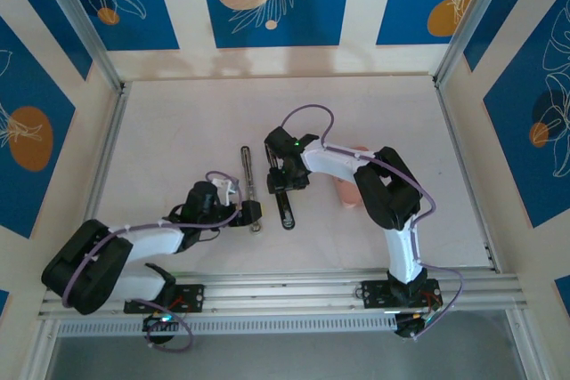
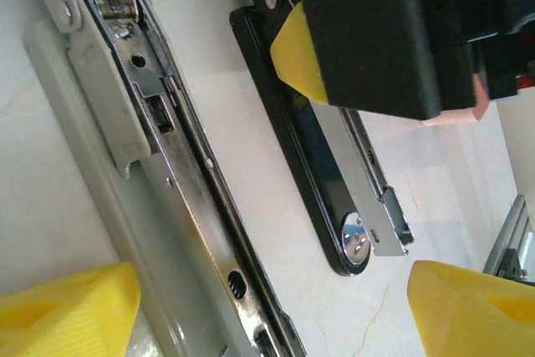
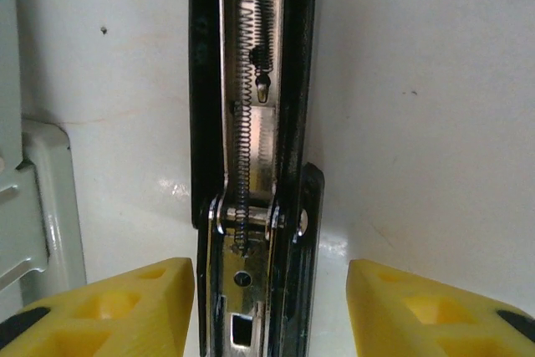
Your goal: Load the staples into the stapler
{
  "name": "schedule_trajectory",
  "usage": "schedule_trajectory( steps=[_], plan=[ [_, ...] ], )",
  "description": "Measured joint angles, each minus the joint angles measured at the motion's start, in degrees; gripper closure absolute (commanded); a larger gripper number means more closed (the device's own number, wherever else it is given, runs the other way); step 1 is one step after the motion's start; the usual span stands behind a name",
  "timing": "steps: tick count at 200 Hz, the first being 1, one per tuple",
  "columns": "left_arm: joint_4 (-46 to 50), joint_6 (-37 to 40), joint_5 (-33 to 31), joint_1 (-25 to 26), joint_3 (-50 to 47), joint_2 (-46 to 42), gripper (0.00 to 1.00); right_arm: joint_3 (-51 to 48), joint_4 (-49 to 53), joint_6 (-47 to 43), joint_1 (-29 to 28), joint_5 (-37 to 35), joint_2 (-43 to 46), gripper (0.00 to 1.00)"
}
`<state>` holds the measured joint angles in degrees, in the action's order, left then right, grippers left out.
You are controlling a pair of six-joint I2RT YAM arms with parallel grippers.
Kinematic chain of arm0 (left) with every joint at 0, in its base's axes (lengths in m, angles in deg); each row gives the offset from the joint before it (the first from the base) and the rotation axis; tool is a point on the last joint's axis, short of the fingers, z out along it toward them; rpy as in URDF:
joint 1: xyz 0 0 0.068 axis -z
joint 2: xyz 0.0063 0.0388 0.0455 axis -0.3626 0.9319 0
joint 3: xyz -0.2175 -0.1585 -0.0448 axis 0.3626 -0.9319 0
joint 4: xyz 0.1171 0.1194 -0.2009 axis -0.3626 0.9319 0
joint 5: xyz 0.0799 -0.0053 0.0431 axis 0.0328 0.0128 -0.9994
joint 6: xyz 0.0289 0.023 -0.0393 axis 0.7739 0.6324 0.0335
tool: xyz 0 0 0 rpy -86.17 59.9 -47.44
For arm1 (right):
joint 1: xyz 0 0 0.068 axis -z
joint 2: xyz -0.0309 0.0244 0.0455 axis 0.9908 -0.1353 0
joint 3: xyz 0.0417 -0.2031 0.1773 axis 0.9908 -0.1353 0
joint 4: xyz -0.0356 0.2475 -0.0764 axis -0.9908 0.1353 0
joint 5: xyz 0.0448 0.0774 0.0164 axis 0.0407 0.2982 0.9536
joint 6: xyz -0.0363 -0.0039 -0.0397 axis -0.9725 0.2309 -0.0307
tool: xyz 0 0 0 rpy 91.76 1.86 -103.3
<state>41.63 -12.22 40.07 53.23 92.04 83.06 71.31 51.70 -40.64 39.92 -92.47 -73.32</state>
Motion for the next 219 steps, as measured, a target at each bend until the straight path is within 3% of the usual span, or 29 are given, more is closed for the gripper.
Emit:
schedule_trajectory(
  steps=[72,131,150,176,219],
  plan=[
    [8.8,0.1,-7.2,0.0,0.1,-9.1,0.15,0.0,-1.4,-2.9,0.7,0.0,-0.5,0.69],
    [10.1,0.0,-7.5,0.0,0.1,-6.7,0.15,0.2,-2.9,-7.1,2.6,-0.9,-0.5,0.72],
    [9.3,-0.1,-7.1,0.0,0.1,-4.6,0.15,0.3,-2.9,-8.0,3.4,-1.1,-0.5,0.68],
    [8.9,-0.4,-6.7,0.0,1.0,-3.1,0.16,0.3,-3.2,-10.0,4.2,-1.6,-0.5,0.53],
    [10.9,0.2,-6.5,0.0,3.7,-0.7,0.15,-4.1,-5.9,-10.5,4.6,-1.7,3.7,0.5]
  ],
)
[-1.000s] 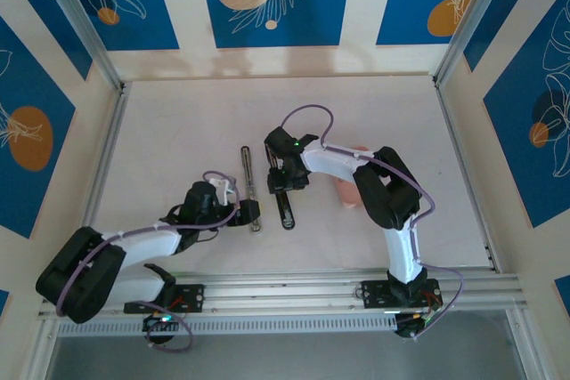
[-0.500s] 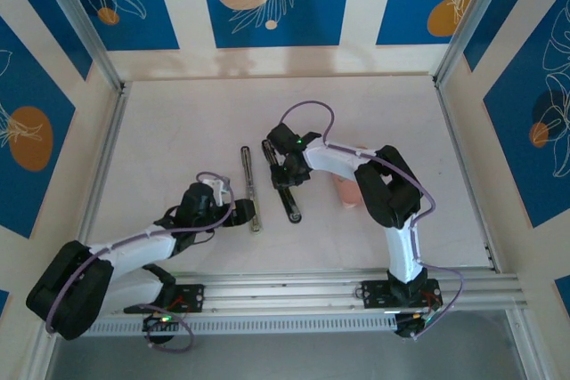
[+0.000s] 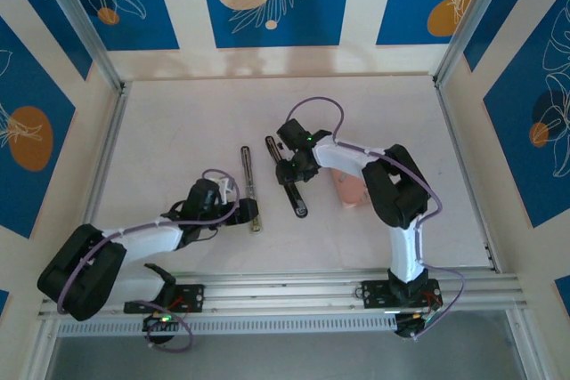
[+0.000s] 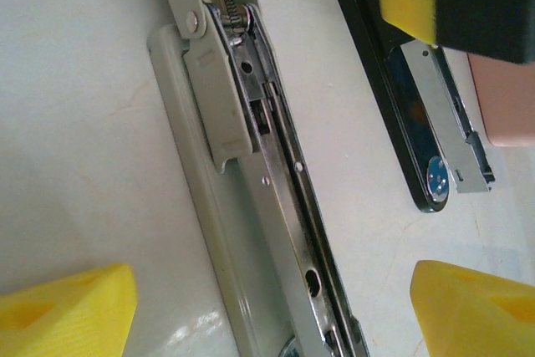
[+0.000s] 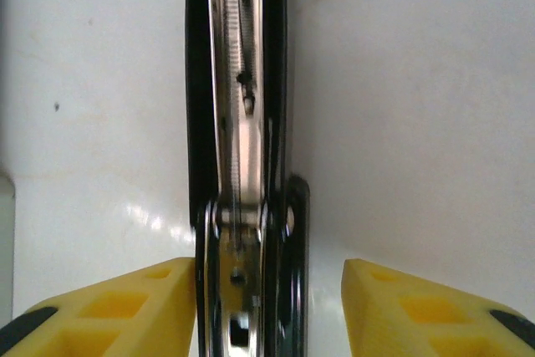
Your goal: Load the staples into the stapler
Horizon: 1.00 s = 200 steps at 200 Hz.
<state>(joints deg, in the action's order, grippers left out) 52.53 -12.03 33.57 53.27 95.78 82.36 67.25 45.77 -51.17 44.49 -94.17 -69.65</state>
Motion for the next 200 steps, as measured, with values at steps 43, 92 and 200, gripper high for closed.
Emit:
schedule_trajectory(
  steps=[43,92,200],
  plan=[
    [0.6,1.4,-0.2,0.0,3.8,3.3,0.15,-4.7,-3.5,0.5,0.1,0.2,9.7,0.5],
    [-0.3,2.1,0.4,0.0,6.8,6.2,0.16,-8.6,-7.2,2.0,1.0,2.1,13.4,0.5],
    [-1.7,2.1,2.0,2.0,10.3,12.7,0.18,-15.1,-10.2,4.4,3.4,3.7,18.7,0.5]
  ],
)
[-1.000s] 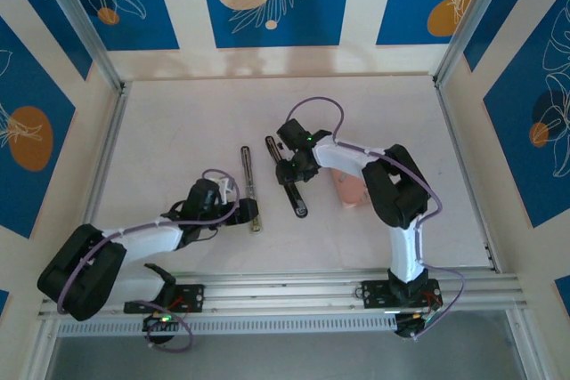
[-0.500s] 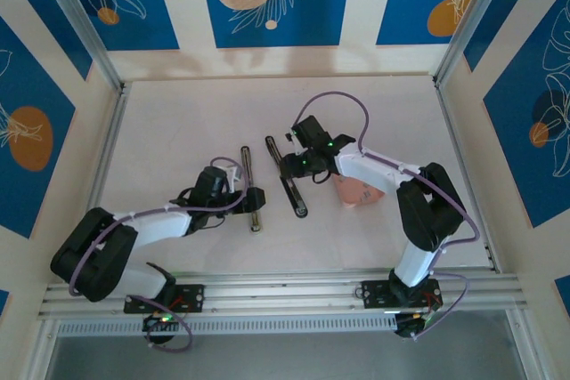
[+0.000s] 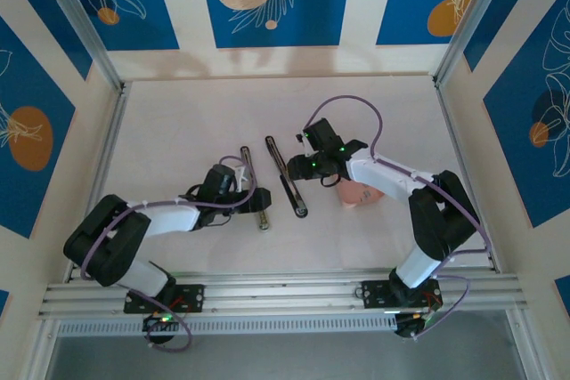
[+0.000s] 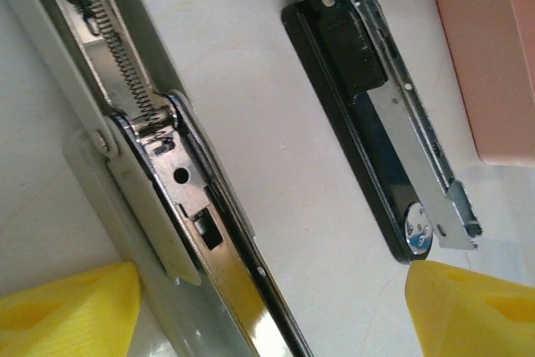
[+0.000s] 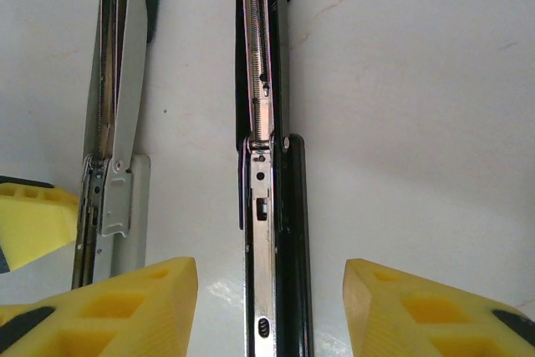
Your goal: Load the staples into the stapler
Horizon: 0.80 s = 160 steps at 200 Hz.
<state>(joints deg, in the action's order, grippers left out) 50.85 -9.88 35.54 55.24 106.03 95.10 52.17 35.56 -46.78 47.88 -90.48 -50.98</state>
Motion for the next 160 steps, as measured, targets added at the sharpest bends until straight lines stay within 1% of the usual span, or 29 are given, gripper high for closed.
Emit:
schedule_trajectory(
  steps=[55,95,131,160],
  plan=[
    [0.8,0.1,0.4,1.7,2.5,0.8,0.18,-3.8,-1.9,1.1,1.0,1.1,2.6,0.5],
    [3.8,0.7,-0.8,2.0,3.0,-0.2,0.18,-6.2,-1.8,1.3,3.6,2.1,6.5,0.5],
    [7.7,0.9,-5.0,2.1,2.4,-8.7,0.18,-6.5,1.4,1.2,6.9,2.8,9.8,0.5],
    [8.2,1.1,-8.4,2.1,0.6,-15.3,0.17,-6.5,6.7,0.5,11.6,3.6,11.5,0.52]
  ],
)
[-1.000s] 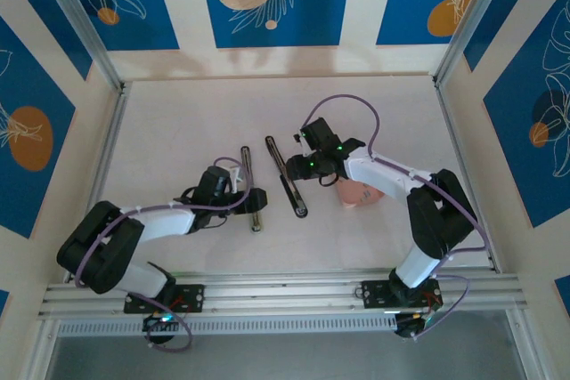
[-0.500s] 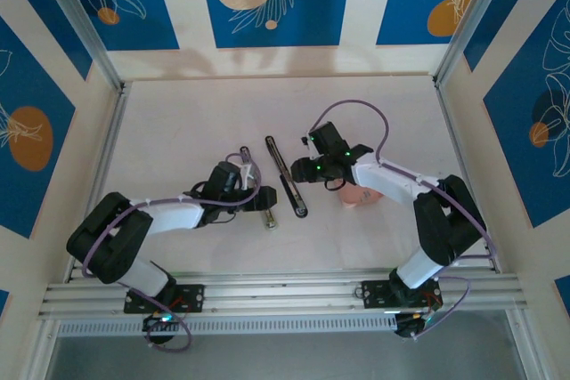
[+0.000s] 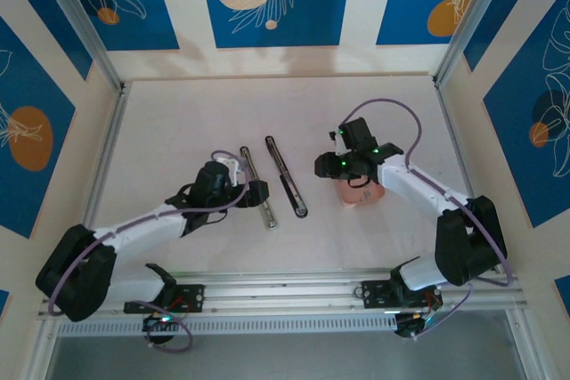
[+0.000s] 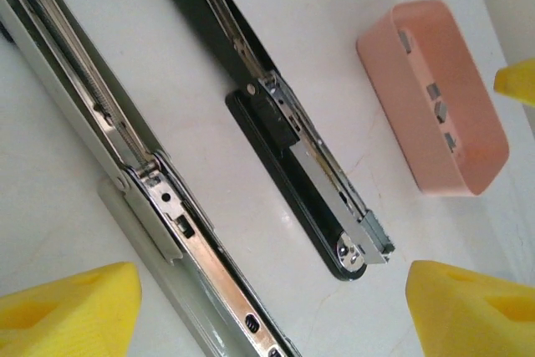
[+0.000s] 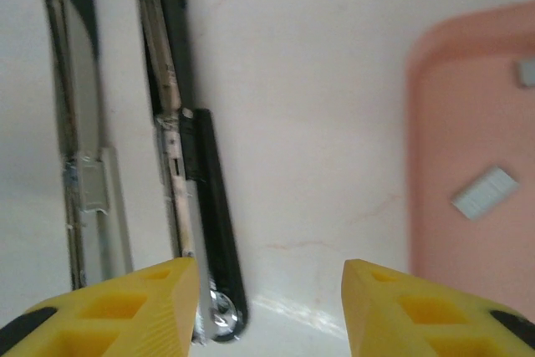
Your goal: Load the staples into the stapler
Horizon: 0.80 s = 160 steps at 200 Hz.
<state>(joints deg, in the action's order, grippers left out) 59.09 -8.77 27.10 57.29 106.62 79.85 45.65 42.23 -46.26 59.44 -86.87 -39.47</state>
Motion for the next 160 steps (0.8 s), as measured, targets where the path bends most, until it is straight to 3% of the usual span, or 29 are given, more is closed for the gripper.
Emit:
schedule_trajectory(
  steps=[51,95,160],
  plan=[
    [0.2,0.7,-2.3,0.0,-2.3,-1.9,0.18,0.0,8.9,-0.3,10.7,1.3,-0.3,0.55],
    [0.2,1.3,-2.7,0.0,-2.8,-1.7,0.17,1.0,11.7,1.6,10.8,1.7,-5.8,0.54],
    [0.1,3.2,-4.4,0.0,-4.0,-1.8,0.15,9.9,12.9,3.1,10.8,0.9,-16.2,0.55]
  ],
)
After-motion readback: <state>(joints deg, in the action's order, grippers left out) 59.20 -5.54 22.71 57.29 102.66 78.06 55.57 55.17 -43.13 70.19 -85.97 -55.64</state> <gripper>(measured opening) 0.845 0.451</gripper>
